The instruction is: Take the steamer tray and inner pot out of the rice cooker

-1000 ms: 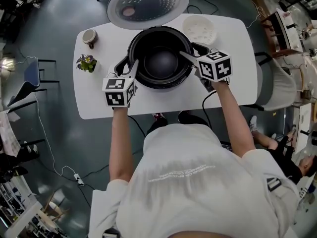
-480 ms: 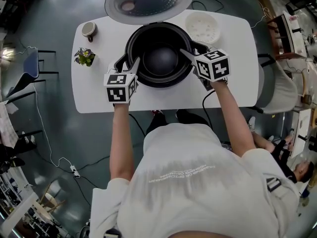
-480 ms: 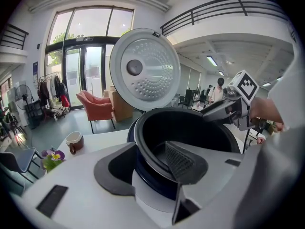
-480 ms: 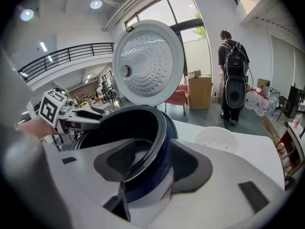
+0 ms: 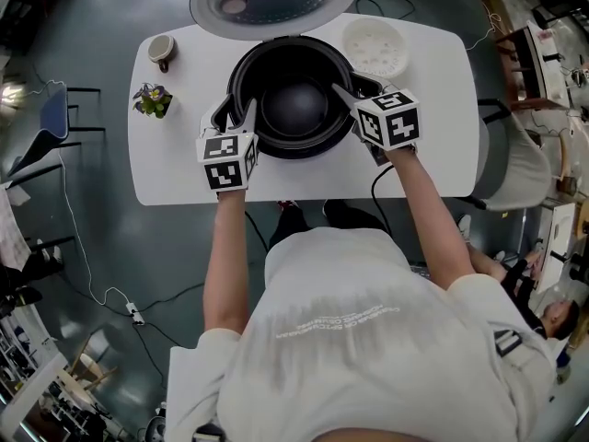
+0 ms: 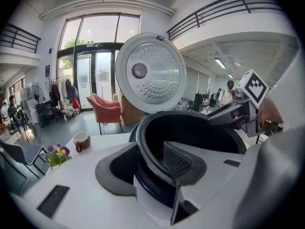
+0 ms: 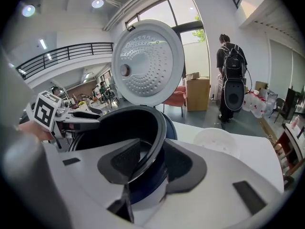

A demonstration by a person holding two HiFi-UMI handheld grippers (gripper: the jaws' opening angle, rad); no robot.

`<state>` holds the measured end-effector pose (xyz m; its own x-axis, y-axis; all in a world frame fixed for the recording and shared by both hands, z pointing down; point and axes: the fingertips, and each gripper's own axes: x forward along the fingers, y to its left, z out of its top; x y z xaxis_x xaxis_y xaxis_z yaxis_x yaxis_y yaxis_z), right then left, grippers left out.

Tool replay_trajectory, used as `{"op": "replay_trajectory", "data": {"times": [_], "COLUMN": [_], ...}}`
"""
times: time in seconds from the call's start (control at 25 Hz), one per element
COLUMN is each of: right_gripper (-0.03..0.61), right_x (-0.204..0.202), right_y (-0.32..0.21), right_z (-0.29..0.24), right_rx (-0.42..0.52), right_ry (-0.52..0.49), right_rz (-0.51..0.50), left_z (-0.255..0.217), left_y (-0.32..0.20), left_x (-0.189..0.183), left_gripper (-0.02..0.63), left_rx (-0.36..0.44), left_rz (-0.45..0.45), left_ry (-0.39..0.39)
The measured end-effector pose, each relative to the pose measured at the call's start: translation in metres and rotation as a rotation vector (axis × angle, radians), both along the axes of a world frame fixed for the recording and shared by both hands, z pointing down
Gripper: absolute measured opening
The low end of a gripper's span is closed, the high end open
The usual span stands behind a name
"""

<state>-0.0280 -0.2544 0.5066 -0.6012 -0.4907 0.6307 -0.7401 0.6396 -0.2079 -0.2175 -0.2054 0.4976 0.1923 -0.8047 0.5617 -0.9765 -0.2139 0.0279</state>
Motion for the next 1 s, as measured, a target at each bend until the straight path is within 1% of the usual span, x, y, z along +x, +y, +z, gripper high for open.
{"op": "replay_trajectory", "data": {"times": [0.24, 0.44, 0.6, 0.76, 0.88, 1.0], "right_gripper": [0.134, 0.133, 0.118, 0.112, 0.110, 0.110], "right_x": [-0.001, 0.000, 0.002, 0.008, 0.010, 0.010], "right_y": [-0.002, -0.002, 0.001, 0.001, 0.001, 0.002], "right_z": [0.000, -0.001, -0.006, -0.013, -0.022, -0.029], "right_rx": [-0.031, -0.062, -0.067, -0.078, -0.066, -0.042], "right_ry": [-0.028, -0.037, -0.053, -0.087, -0.104, -0.091], "right_rz": [0.054, 0.081, 0.106, 0.131, 0.148, 0.155], "left_z": [0.000, 0.001, -0.002, -0.013, -0.020, -0.026], "left_y": [0.001, 0.001, 0.004, 0.001, 0.000, 0.001], "left_x": [-0.004, -0.006, -0.009, -0.007, -0.005, -0.006], "left_gripper": [0.163, 0.148, 0.122, 0.112, 0.110, 0.110], "left_rx": [0.012, 0.006, 0.020, 0.033, 0.046, 0.061], "left_rz": [-0.054, -0.079, -0.101, -0.091, -0.088, -0.084], "left_ry": [0.012, 0.005, 0.070, 0.126, 0.147, 0.156]}}
